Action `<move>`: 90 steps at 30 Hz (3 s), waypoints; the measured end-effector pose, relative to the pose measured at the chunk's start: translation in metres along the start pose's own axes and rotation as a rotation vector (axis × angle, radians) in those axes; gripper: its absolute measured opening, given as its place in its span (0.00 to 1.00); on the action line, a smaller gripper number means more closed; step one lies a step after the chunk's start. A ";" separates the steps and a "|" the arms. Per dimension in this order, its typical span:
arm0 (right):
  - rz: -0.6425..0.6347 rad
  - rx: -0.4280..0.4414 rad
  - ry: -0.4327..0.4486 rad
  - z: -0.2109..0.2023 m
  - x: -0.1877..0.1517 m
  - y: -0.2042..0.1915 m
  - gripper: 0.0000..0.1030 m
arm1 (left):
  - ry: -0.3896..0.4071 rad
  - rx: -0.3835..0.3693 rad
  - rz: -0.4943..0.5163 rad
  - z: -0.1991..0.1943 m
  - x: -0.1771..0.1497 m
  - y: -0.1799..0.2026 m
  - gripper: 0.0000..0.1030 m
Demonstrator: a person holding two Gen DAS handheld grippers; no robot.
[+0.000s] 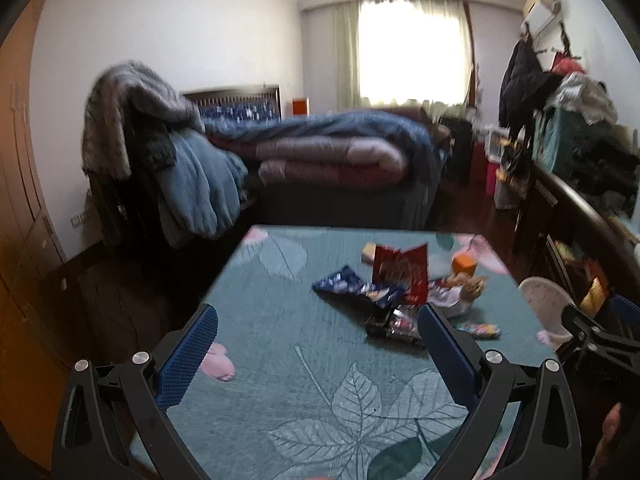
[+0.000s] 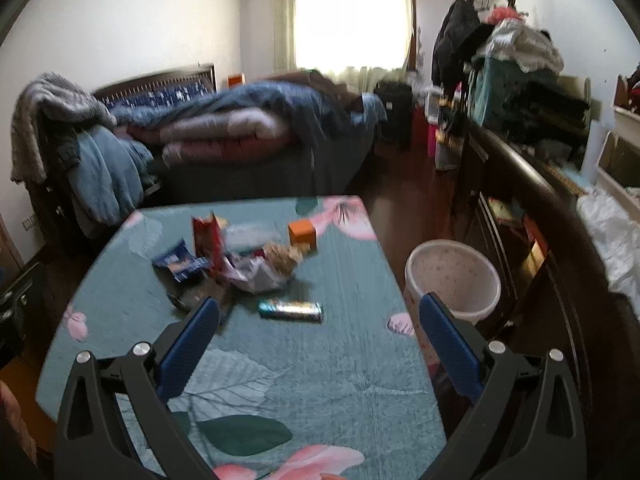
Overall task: Collect trash
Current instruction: 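Grasp the blue chip bag with the left tool while the right tool grasps the dark cigarette pack, then carry the blue bag and dark pack over the white wastebasket with both tools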
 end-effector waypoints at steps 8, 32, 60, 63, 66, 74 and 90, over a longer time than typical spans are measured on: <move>-0.011 0.018 -0.106 0.069 -0.010 -0.003 0.97 | -0.162 -0.049 -0.077 0.114 0.000 0.019 0.96; -0.069 0.044 -0.136 0.099 -0.008 -0.028 0.97 | -0.403 -0.259 -0.431 0.231 -0.002 0.007 0.02; -0.129 0.134 -0.354 0.199 -0.021 -0.179 0.88 | -0.151 -0.135 -0.379 0.138 0.000 -0.095 0.00; -0.109 0.162 -0.348 0.198 -0.018 -0.178 0.86 | -0.150 -0.127 -0.375 0.136 -0.002 -0.097 0.00; -0.087 0.195 -0.326 0.183 -0.017 -0.170 0.86 | -0.148 -0.124 -0.378 0.130 -0.003 -0.099 0.00; -0.081 0.231 -0.267 0.122 -0.021 -0.134 0.86 | -0.105 -0.174 -0.317 0.091 0.008 -0.074 0.00; -0.010 0.094 -0.133 0.048 -0.032 -0.001 0.86 | -0.089 -0.427 -0.108 0.046 0.027 0.068 0.00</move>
Point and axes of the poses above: each gripper's, at about its wrist camera, not at the fingertips, and z roughly the way its jaws point, y to its right, x to its top, the point moved 4 cm from there along z, roughly the way its jaws point, and after that the axes turned 2 degrees about -y, right-handed, at the moved point
